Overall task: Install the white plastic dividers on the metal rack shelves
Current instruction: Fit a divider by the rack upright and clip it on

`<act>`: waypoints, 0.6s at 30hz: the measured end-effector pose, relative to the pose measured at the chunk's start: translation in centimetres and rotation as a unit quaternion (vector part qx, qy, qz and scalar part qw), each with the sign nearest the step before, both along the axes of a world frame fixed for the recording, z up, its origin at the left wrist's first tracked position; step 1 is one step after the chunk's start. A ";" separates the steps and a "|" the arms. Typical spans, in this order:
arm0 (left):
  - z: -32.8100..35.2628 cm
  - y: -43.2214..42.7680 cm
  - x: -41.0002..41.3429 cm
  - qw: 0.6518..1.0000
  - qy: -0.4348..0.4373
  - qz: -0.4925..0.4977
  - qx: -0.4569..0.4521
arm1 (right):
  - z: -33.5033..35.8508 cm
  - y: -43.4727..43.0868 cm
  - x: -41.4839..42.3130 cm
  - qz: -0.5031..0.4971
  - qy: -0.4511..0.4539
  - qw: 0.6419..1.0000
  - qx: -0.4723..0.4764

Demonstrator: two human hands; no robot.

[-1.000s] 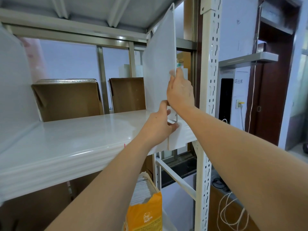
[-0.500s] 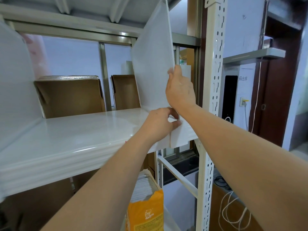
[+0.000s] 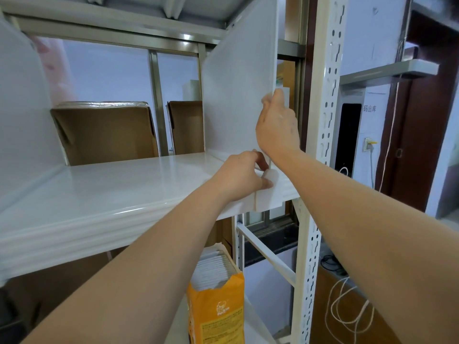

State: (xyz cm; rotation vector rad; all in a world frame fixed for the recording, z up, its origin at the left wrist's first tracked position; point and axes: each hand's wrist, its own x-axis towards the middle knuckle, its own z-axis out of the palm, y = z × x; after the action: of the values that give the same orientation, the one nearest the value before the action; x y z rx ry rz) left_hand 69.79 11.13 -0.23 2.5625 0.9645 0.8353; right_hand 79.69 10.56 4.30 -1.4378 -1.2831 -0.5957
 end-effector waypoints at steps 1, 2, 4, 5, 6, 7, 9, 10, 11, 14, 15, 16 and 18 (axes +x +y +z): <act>0.0 0.0 0.0 1.000 -0.006 0.002 -0.005 | -0.1 0.0 0.1 0.000 -0.001 1.000 0.000; 0.0 0.1 0.0 1.000 -0.013 0.004 -0.010 | -0.2 0.1 0.1 -0.003 -0.005 1.000 -0.002; -0.1 0.0 0.0 1.000 -0.017 0.006 -0.013 | -0.4 0.2 0.0 -0.009 -0.013 1.000 -0.010; 0.0 -0.1 -0.1 1.000 -0.011 0.006 -0.009 | -0.4 0.1 0.0 -0.010 -0.015 1.000 -0.015; 0.0 -0.2 -0.2 1.000 -0.004 0.006 -0.003 | -0.4 0.0 -0.1 -0.010 -0.014 1.000 -0.021; 0.1 -0.2 -0.3 1.000 -0.002 0.005 0.001 | -0.4 -0.1 -0.1 -0.009 -0.012 1.000 -0.027; 0.1 -0.3 -0.6 1.000 -0.015 0.002 -0.002 | -0.4 -0.4 -0.1 0.002 -0.007 1.000 -0.031; 0.2 -0.4 -0.7 1.000 -0.029 0.000 -0.007 | -0.3 -0.4 -0.1 0.008 -0.007 1.000 -0.028; 0.2 -0.5 -0.7 0.999 -0.040 -0.002 -0.013 | -0.4 -0.3 -0.1 0.012 -0.008 1.000 -0.027; -0.1 -1.1 -0.3 0.999 -0.037 -0.004 -0.002 | -0.4 -0.2 0.0 0.015 -0.005 1.000 -0.027; -0.2 -1.1 -0.1 0.999 -0.033 0.002 0.006 | -0.5 -0.2 0.0 0.016 -0.005 1.000 -0.026; -0.2 -1.0 0.1 0.999 -0.030 0.009 0.011 | -0.6 -0.2 0.0 0.017 -0.007 1.000 -0.025; -0.1 -0.8 0.3 0.999 -0.027 0.022 0.001 | -1.1 -0.2 0.0 0.017 -0.005 1.000 -0.020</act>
State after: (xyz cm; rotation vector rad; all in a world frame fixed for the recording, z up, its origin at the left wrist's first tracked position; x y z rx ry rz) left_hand 70.11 10.37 -0.33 2.5152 1.0091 0.9118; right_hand 79.70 10.38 3.24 -1.4454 -1.3307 -0.5580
